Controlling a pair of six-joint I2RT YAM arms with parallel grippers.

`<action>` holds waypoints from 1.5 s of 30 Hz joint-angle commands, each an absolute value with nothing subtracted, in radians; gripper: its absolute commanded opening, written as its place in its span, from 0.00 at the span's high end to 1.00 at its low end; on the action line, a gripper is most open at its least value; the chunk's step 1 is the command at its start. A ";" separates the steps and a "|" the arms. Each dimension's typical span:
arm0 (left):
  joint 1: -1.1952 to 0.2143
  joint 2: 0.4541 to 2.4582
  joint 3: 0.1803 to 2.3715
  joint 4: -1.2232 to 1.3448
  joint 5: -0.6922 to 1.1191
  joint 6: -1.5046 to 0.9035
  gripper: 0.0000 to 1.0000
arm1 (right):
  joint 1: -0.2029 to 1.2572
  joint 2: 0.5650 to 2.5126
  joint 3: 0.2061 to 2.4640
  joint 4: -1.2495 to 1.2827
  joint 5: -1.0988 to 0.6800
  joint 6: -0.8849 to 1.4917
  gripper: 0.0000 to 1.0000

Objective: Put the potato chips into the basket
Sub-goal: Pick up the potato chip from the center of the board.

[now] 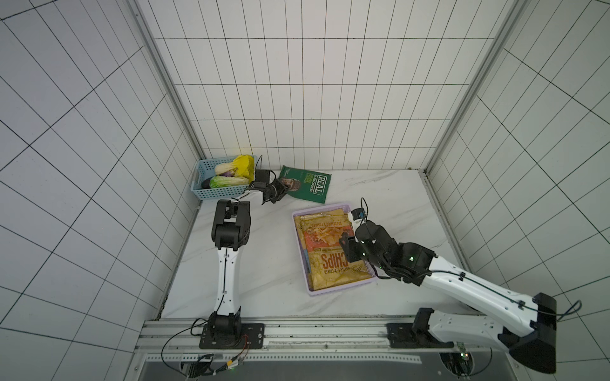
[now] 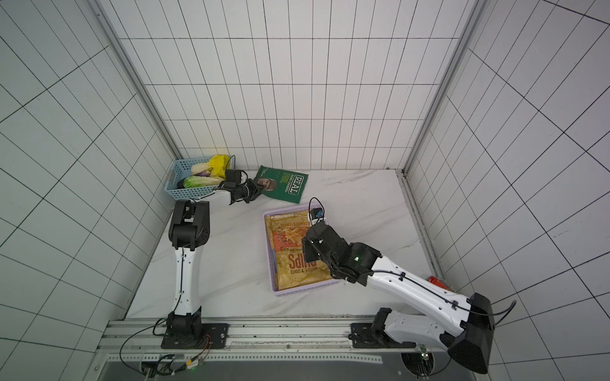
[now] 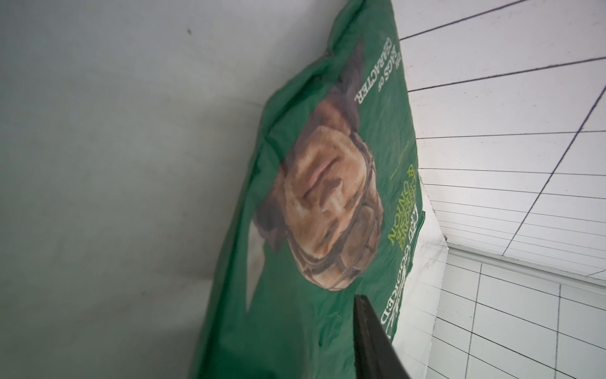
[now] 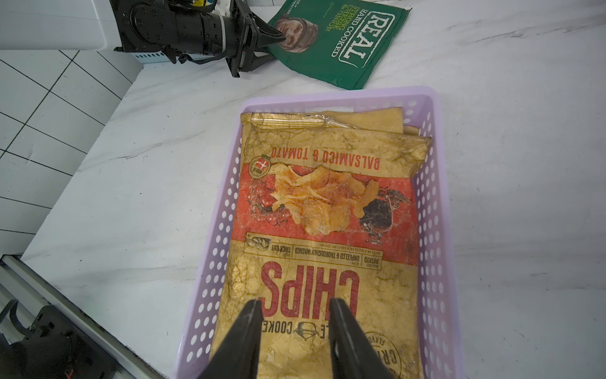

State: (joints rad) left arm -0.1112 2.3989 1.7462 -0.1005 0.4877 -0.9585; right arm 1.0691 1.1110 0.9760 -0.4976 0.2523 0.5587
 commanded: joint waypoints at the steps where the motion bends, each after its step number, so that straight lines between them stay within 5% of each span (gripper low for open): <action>1: -0.113 2.404 1.753 -0.058 0.486 -0.955 0.83 | 1.082 1.118 0.979 -0.523 0.262 0.569 0.62; 8: -0.115 2.380 1.797 -0.085 0.526 -0.879 1.00 | 1.089 1.106 0.971 -0.523 0.259 0.583 0.62; 45: -0.133 2.295 2.199 -0.365 0.660 -0.637 1.00 | 1.101 1.045 0.943 -0.531 0.302 0.571 0.62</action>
State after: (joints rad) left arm -0.1242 2.3528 2.1357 -0.3466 0.6128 -0.7010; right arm 1.0943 1.0580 0.9760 -0.5213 0.2775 0.5732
